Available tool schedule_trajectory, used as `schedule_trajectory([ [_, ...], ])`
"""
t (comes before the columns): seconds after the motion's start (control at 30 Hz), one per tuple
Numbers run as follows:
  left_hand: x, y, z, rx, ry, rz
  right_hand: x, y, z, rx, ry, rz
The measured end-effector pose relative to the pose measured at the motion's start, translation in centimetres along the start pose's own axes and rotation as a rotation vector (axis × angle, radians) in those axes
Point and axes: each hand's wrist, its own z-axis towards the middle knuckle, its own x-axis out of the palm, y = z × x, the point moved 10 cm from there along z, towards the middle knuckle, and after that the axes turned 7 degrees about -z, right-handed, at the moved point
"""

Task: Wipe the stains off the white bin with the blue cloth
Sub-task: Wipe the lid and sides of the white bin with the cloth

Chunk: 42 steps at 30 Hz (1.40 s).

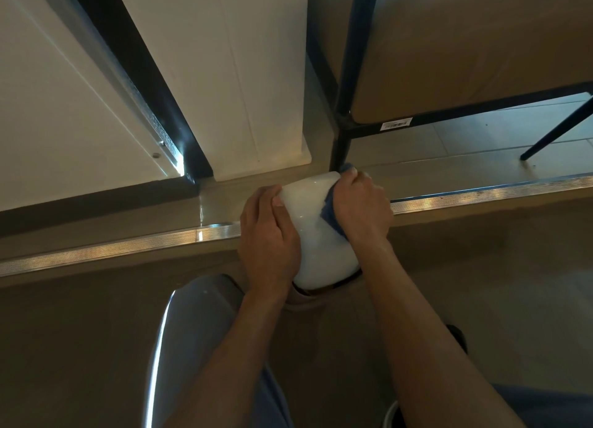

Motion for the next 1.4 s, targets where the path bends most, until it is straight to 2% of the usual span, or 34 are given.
schedule_trajectory([
  [0.1, 0.0, -0.1, 0.1, 0.013, -0.005, -0.009, -1.3, 1.0, -1.9, -0.21, -0.228, 0.079],
  [0.17, 0.1, -0.2, -0.1, 0.029, -0.007, 0.002, -1.1, 0.1, -3.4, -0.263, -0.27, 0.1],
  [0.37, 0.2, -0.4, -0.3, 0.011, -0.004, 0.011, 0.1, -5.3, -6.1, 0.068, -0.259, 0.271],
  [0.53, 0.2, -0.6, -0.3, 0.04, 0.019, 0.03, 0.3, -4.8, -3.3, 0.21, -0.078, 0.256],
  [0.6, 0.2, -0.7, -0.3, 0.045, 0.019, 0.034, 0.4, -3.2, -1.3, 0.14, 0.018, 0.19],
  [0.67, 0.3, -0.7, -0.3, 0.043, 0.017, 0.036, 0.2, -1.3, -0.2, -0.005, 0.043, 0.106],
  [0.83, 0.4, -0.7, -0.3, 0.041, -0.004, 0.036, -0.9, 1.1, -2.2, -0.302, -0.169, 0.053],
  [1.0, 0.4, -0.5, -0.4, 0.037, 0.002, 0.047, -0.2, 0.0, -6.1, -0.373, -0.281, -0.009],
  [1.13, 0.3, -0.7, -0.6, 0.031, 0.004, 0.039, 0.3, -4.3, -4.8, -0.053, -0.083, 0.195],
  [1.2, 0.3, -0.8, -0.6, 0.022, 0.006, 0.039, 0.4, -4.8, -3.5, 0.029, -0.001, 0.239],
  [1.33, 0.5, -1.0, -1.0, -0.001, -0.009, 0.026, -0.2, -2.0, -0.7, -0.102, 0.075, 0.194],
  [1.4, 0.6, -1.1, -1.2, -0.003, -0.01, 0.03, -0.2, -0.6, 0.5, -0.182, 0.174, 0.223],
])
